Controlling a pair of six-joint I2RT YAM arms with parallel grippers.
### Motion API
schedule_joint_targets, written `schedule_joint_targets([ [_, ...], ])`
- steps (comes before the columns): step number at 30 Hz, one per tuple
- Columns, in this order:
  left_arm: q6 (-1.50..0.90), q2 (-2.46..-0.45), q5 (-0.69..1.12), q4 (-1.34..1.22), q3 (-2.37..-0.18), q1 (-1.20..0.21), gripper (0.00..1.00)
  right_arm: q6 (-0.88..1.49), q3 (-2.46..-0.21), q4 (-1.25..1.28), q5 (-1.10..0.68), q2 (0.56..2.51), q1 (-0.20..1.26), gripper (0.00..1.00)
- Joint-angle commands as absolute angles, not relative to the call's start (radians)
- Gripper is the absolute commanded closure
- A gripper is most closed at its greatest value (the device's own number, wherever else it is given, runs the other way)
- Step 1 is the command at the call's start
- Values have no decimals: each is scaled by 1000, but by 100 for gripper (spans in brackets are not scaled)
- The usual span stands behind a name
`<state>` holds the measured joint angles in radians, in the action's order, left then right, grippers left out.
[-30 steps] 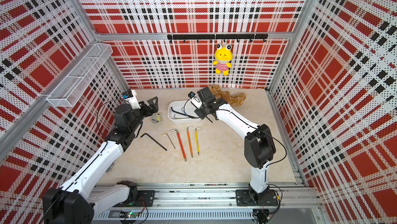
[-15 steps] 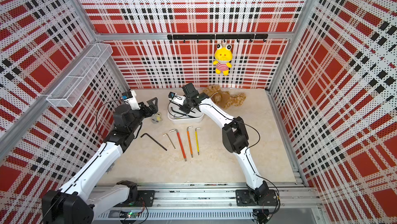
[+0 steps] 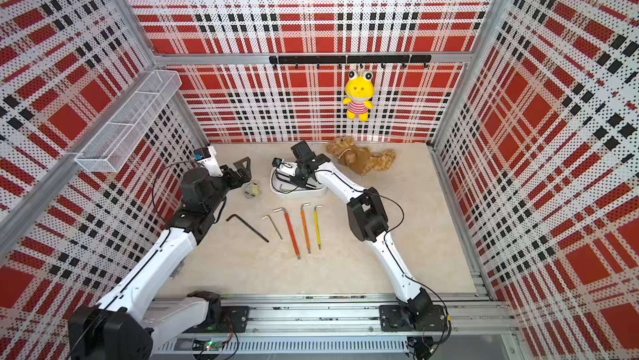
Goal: Put the hex key on the desktop into the storage box
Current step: Place the Allen key in the storage box.
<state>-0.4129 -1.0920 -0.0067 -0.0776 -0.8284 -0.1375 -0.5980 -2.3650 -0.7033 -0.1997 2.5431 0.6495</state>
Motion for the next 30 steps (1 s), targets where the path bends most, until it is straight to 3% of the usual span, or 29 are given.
schedule_joint_targets([
  [1, -396, -1106, 8, -89, -831, -127, 1, -602, -2398, -719, -206, 2573, 644, 100],
  [9, -397, -1121, 16, -95, -834, -121, 1, -593, -2404, -699, -192, 2597, 643, 100],
  [14, -397, -1118, 18, -95, -831, -120, 1, -570, -2405, -672, -174, 2599, 643, 59],
  [18, -397, -1115, 18, -95, -828, -120, 1, -524, -2414, -644, -138, 2598, 648, 40],
  [22, -400, -1113, 18, -95, -828, -120, 1, -419, -2481, -621, -100, 2553, 660, 36],
  [30, -428, -1121, 30, -104, -827, -128, 1, -169, -2270, -531, -40, 2260, 660, 32],
])
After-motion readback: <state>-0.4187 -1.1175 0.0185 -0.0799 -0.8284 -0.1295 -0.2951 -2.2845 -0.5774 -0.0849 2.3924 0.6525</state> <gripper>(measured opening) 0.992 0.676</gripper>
